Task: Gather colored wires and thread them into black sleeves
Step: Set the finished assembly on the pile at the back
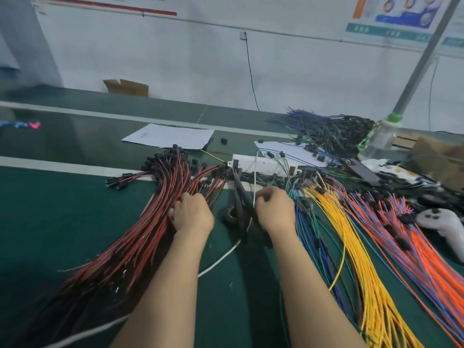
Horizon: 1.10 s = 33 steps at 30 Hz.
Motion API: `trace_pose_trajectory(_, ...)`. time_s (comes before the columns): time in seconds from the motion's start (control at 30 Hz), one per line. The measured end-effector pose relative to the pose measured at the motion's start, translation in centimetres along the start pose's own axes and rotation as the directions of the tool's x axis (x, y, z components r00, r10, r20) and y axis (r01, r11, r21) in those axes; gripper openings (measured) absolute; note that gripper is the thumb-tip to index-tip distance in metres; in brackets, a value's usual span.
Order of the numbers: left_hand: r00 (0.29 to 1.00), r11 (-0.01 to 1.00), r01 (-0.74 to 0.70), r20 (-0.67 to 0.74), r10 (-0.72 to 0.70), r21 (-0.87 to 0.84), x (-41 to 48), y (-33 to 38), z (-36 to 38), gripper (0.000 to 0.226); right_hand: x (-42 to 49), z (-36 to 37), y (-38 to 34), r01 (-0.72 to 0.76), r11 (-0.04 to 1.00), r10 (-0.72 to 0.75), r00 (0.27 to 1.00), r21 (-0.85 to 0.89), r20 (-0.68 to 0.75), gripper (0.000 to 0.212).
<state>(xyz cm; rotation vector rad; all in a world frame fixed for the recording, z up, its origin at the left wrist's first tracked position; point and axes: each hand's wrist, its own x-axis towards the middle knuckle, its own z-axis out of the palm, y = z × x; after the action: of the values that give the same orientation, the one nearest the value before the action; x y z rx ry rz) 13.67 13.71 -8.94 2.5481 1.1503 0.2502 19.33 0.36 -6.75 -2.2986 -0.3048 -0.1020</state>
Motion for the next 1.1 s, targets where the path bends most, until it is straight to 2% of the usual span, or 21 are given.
trace_pose_trajectory(0.07, 0.999, 0.999, 0.034, 0.018, -0.034, -0.004, 0.2, 0.2, -0.1, 0.031, 0.4, -1.1, 1.5, -0.069, 0.974, 0.083, 0.995, -0.217, 0.056, 0.024)
trace_pose_trajectory(0.17, 0.997, 0.992, 0.056, -0.042, -0.061, -0.114, 0.2, 0.4, -0.7, 0.033, 0.1, -0.9, 2.4, -0.038, 0.898, 0.13, 0.975, -0.437, 0.182, 0.028)
trace_pose_trajectory(0.23, 0.984, 0.968, 0.016, -0.168, -0.059, -0.25, 0.2, 0.7, -1.7, 0.033, 0.1, -0.7, 2.4, -0.018, 0.888, 0.121, 0.973, -0.46, 0.196, 0.021)
trace_pose_trajectory(0.3, 0.944, 0.921, -0.083, -0.325, -0.049, -0.382, 0.2, 1.2, -3.4, 0.028, 0.3, -1.0, 2.3, -0.025, 0.903, 0.126, 0.97, -0.43, 0.209, 0.009)
trace_pose_trajectory(0.37, 0.905, 0.834, -0.203, -0.424, -0.041, -0.513, -0.1, 1.6, -5.6, 0.018, 0.7, -1.6, 2.5, -0.045, 0.928, 0.133, 0.968, -0.37, 0.214, 0.005)
trace_pose_trajectory(0.4, 0.903, 0.764, -0.244, -0.428, -0.046, -0.598, -0.4, 2.0, -6.7, 0.013, 1.0, -2.0, 2.6, -0.055, 0.947, 0.126, 0.969, -0.316, 0.211, 0.009)
trace_pose_trajectory(0.47, 0.928, 0.562, -0.275, -0.369, -0.058, -0.78, -1.4, 3.0, -9.2, 0.009, 1.4, -3.0, 2.6, -0.059, 0.988, 0.084, 0.981, -0.145, 0.178, 0.019)
trace_pose_trajectory(0.53, 0.976, 0.229, -0.209, -0.217, -0.011, -0.951, -2.9, 4.3, -11.8, 0.014, 1.7, -4.2, 2.2, -0.069, 0.991, 0.057, 0.993, 0.115, 0.107, 0.025)
trace_pose_trajectory(0.57, 0.989, 0.023, -0.127, -0.125, 0.082, -0.992, -3.9, 5.0, -13.1, 0.018, 1.9, -5.0, 1.9, -0.088, 0.956, 0.067, 0.994, 0.278, 0.084, 0.024)
trace_pose_trajectory(0.6, 0.974, -0.189, -0.003, -0.046, 0.222, -0.982, -4.9, 5.8, -14.3, 0.022, 1.9, -5.8, 1.5, -0.11, 0.888, 0.079, 0.993, 0.446, 0.088, 0.022)
trace_pose_trajectory(0.63, 0.924, -0.363, 0.157, 0.008, 0.381, -0.918, -5.9, 6.6, -15.3, 0.026, 1.8, -6.7, 1.1, -0.127, 0.789, 0.075, 0.991, 0.6, 0.111, 0.02)
trace_pose_trajectory(0.67, 0.848, -0.465, 0.32, 0.032, 0.528, -0.825, -6.7, 7.5, -16.1, 0.03, 1.7, -7.6, 0.6, -0.143, 0.665, 0.055, 0.988, 0.733, 0.143, 0.02)
trace_pose_trajectory(0.7, 0.767, -0.489, 0.45, 0.043, 0.641, -0.747, -7.4, 8.4, -16.5, 0.031, 1.4, -8.6, 0.2, -0.16, 0.522, 0.02, 0.984, 0.838, 0.176, 0.02)
trace_pose_trajectory(0.73, 0.707, -0.459, 0.518, 0.059, 0.705, -0.722, -8.0, 9.2, -16.5, 0.032, 1.1, -9.5, -0.1, -0.177, 0.376, -0.021, 0.98, 0.909, 0.2, 0.019)
trace_pose_trajectory(0.77, 0.687, -0.395, 0.523, 0.099, 0.72, -0.755, -8.4, 10.0, -15.8, 0.032, 0.8, -10.4, -0.3, -0.186, 0.253, -0.053, 0.977, 0.949, 0.205, 0.019)
trace_pose_trajectory(0.8, 0.709, -0.3, 0.473, 0.155, 0.688, -0.829, -8.6, 10.5, -14.7, 0.031, 0.6, -11.3, -0.1, -0.18, 0.175, -0.073, 0.978, 0.968, 0.195, 0.017)
trace_pose_trajectory(0.83, 0.754, -0.179, 0.396, 0.208, 0.624, -0.901, -8.8, 10.8, -13.0, 0.03, 0.4, -12.0, 0.3, -0.162, 0.154, -0.083, 0.981, 0.975, 0.176, 0.015)
trace_pose_trajectory(0.9, 0.822, 0.049, 0.288, 0.274, 0.499, -0.956, -9.2, 11.1, -9.0, 0.028, -0.1, -12.4, 1.4, -0.11, 0.265, -0.086, 0.987, 0.958, 0.138, 0.012)
trace_pose_trajectory(0.93, 0.828, 0.113, 0.269, 0.289, 0.48, -0.957, -9.3, 11.2, -6.8, 0.027, -0.3, -12.0, 2.1, -0.087, 0.35, -0.085, 0.989, 0.933, 0.124, 0.013)
trace_pose_trajectory(1.03, 0.814, 0.184, 0.236, 0.297, 0.499, -0.954, -9.9, 11.4, -1.4, 0.031, -0.9, -9.6, 4.0, -0.05, 0.614, -0.02, 0.997, 0.788, 0.078, 0.029)
trace_pose_trajectory(1.1, 0.822, 0.233, 0.173, 0.271, 0.502, -0.957, -10.1, 11.2, 1.2, 0.03, -1.3, -8.1, 5.4, -0.063, 0.76, 0.02, 0.997, 0.647, 0.074, 0.029)
